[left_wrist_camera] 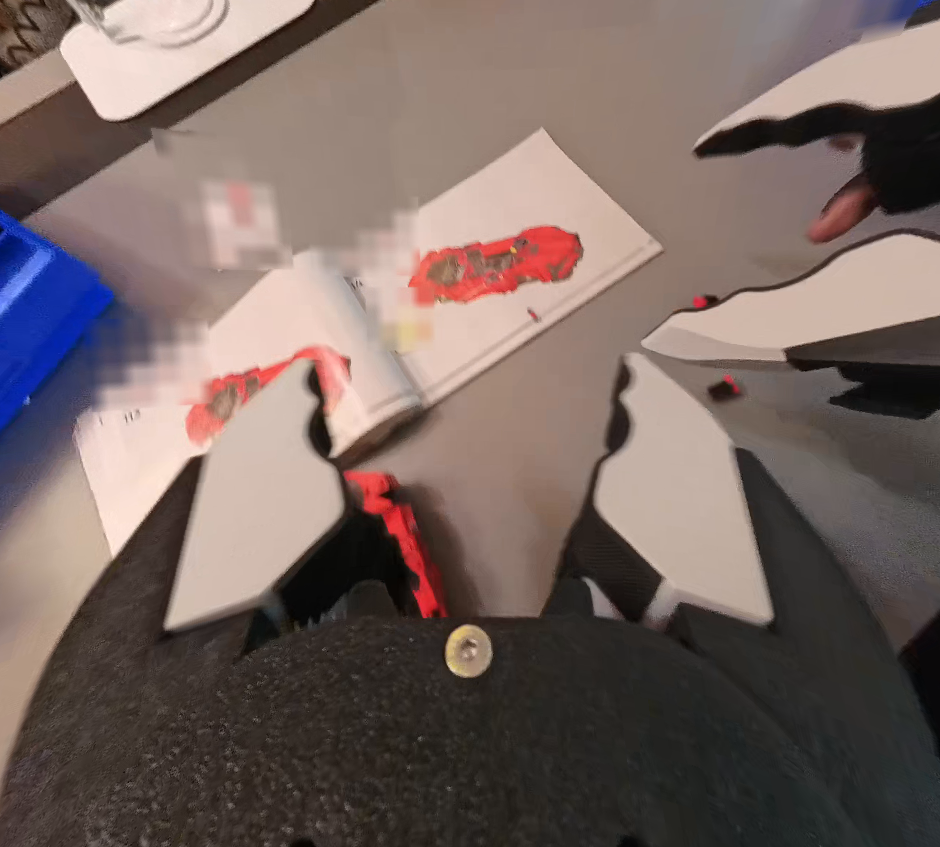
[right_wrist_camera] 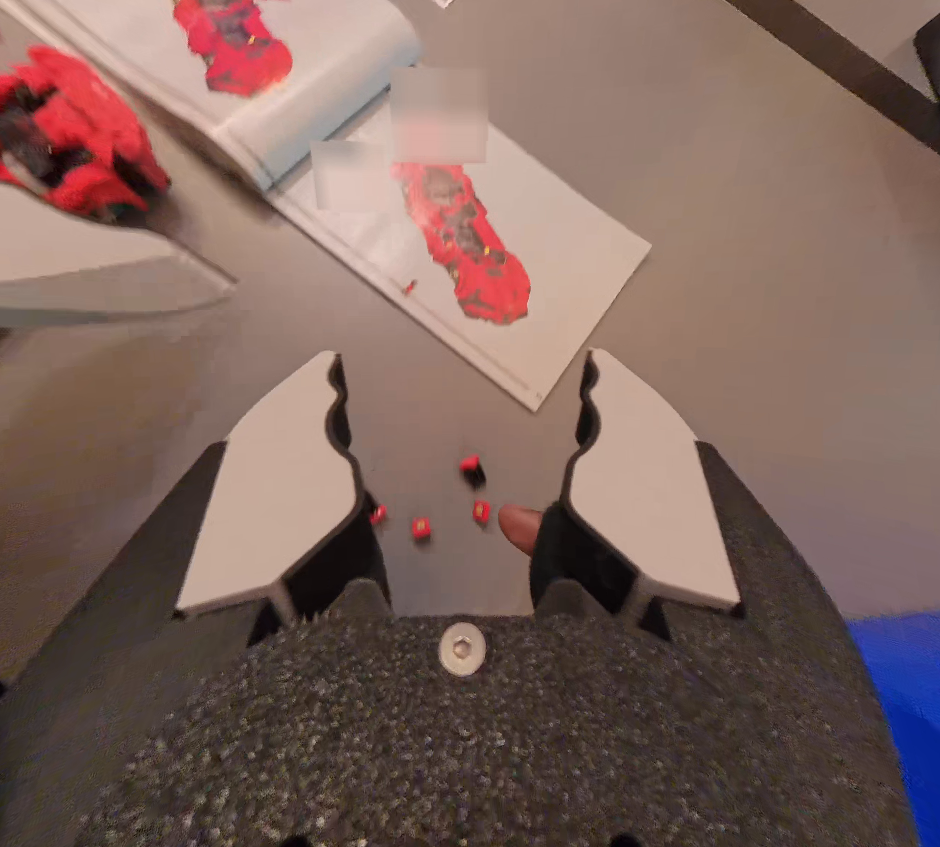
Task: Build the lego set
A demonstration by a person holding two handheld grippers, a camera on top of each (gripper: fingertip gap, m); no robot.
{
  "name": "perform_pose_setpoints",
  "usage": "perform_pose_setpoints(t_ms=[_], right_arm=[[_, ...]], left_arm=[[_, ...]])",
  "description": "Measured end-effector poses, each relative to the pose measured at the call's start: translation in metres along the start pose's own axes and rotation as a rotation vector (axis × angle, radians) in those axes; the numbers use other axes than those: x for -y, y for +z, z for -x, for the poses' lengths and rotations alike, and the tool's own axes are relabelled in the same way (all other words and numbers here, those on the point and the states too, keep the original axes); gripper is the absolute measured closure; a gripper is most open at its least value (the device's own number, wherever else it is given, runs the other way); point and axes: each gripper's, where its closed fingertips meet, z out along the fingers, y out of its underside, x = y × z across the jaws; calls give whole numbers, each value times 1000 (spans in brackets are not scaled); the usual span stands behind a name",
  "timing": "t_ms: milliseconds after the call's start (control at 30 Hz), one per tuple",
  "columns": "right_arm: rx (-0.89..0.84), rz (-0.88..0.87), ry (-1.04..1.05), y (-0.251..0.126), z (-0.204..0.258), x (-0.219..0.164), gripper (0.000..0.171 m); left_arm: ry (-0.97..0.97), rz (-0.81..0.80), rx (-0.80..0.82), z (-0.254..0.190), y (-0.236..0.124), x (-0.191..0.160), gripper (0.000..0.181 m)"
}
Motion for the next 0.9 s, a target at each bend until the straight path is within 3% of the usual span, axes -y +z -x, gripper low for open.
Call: perform_pose_setpoints(t_ms=[33, 67, 100, 133, 267, 300, 367, 400, 467, 667, 900], right_arm=[[22, -4, 21, 7, -2, 4, 93], [45, 2, 27, 13, -2, 5, 110], [74, 6, 14, 17, -1, 4, 149], [97, 0, 11, 21, 1, 4, 171], [94, -10, 27, 26, 2, 2, 171], [79, -22, 29, 24, 1, 4, 160], [56, -31, 32, 20, 0, 7, 89], [34, -26, 25, 17, -2, 7, 75], [-2, -40, 15, 11, -4, 9, 59], [-63, -76, -2, -12, 6, 19, 57], [-251, -139, -26, -55, 7, 23, 49]], left_arm=[[-1, -7, -26, 1, 6, 4, 97], [8, -13, -80, -3, 10, 6, 146], [18, -32, -130, -9, 13, 8, 181], [13, -32, -134, -8, 16, 6, 181], [4, -4, -110, -6, 23, -4, 181], [-7, -1, -97, -4, 22, -5, 164], [-50, 49, 8, 12, 19, -13, 59], [-56, 80, 58, 20, 16, -18, 38], [-68, 51, 66, 24, 7, -18, 35], [-108, -2, 114, 34, -24, -21, 37], [-99, -103, 307, 41, -72, -29, 37]])
